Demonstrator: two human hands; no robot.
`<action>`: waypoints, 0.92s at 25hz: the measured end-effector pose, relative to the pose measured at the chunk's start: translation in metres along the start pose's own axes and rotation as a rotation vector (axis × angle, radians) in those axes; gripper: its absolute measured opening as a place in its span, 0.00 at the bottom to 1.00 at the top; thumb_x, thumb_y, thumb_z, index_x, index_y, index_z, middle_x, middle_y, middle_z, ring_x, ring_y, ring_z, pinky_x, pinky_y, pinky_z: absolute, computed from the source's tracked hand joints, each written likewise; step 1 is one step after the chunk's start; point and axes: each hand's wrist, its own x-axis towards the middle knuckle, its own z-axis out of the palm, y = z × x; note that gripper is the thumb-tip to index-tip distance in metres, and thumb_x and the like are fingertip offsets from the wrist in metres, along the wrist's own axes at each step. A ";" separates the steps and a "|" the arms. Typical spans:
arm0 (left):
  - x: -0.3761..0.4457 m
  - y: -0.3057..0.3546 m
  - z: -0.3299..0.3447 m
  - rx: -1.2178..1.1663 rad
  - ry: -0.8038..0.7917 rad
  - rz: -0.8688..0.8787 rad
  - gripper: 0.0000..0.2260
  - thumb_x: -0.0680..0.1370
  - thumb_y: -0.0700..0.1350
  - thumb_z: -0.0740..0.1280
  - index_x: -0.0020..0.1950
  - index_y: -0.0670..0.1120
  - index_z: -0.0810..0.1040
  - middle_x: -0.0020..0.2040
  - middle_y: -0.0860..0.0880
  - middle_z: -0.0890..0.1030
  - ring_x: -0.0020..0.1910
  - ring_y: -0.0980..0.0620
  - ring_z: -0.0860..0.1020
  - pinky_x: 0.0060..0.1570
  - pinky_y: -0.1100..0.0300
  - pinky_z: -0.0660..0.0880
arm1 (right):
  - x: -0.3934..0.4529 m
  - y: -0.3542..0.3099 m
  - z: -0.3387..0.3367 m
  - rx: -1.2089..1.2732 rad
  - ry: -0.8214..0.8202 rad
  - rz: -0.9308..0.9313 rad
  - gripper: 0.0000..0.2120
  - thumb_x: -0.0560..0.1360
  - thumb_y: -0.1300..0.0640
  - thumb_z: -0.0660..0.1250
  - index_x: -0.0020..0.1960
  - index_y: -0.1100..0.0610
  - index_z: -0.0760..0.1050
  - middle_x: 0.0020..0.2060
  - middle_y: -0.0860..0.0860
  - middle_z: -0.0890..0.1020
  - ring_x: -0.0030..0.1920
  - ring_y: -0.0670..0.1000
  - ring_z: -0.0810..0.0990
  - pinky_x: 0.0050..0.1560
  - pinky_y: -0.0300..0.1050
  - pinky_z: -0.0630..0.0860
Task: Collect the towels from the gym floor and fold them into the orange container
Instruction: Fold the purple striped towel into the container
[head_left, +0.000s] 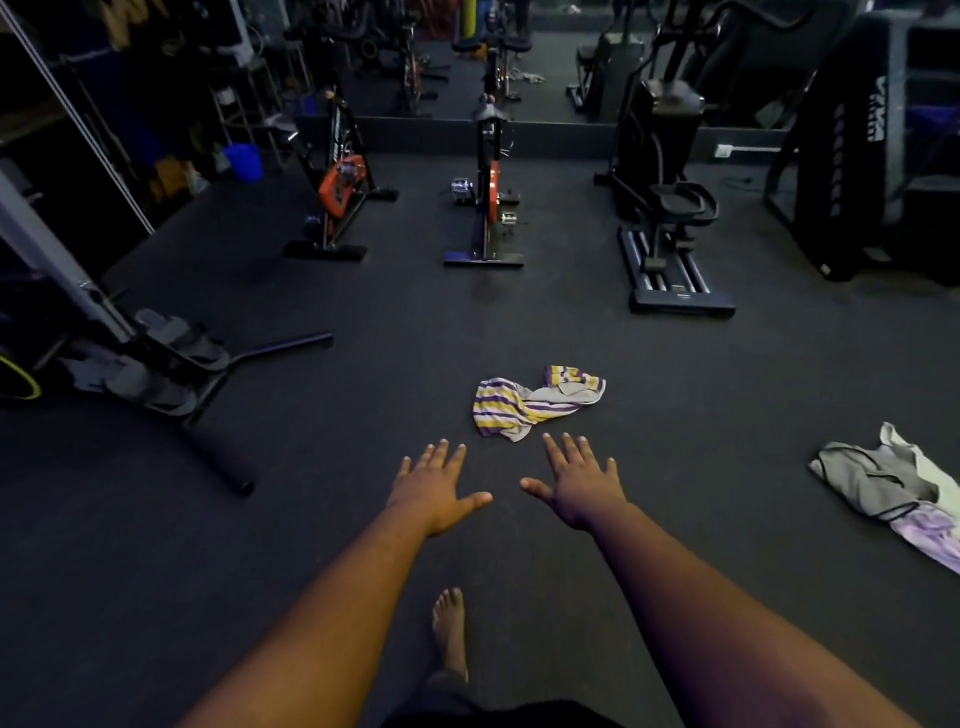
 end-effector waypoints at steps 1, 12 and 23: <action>0.023 -0.003 -0.004 -0.003 -0.008 0.004 0.44 0.77 0.74 0.53 0.84 0.52 0.41 0.84 0.48 0.43 0.83 0.47 0.45 0.80 0.44 0.45 | 0.021 0.002 -0.004 -0.003 -0.006 0.007 0.45 0.75 0.24 0.48 0.82 0.45 0.37 0.82 0.50 0.42 0.82 0.54 0.39 0.77 0.68 0.46; 0.263 -0.053 -0.089 0.003 -0.151 0.061 0.44 0.78 0.74 0.53 0.84 0.52 0.42 0.84 0.47 0.43 0.83 0.47 0.45 0.80 0.42 0.46 | 0.244 0.001 -0.074 0.069 -0.112 0.106 0.44 0.75 0.25 0.48 0.82 0.45 0.38 0.82 0.51 0.43 0.82 0.54 0.40 0.77 0.68 0.47; 0.567 -0.063 -0.096 -0.063 -0.283 -0.052 0.45 0.77 0.75 0.53 0.84 0.52 0.40 0.84 0.48 0.42 0.83 0.47 0.44 0.80 0.42 0.46 | 0.561 0.069 -0.076 0.146 -0.286 0.094 0.42 0.77 0.26 0.50 0.83 0.47 0.44 0.83 0.50 0.47 0.82 0.55 0.44 0.78 0.67 0.51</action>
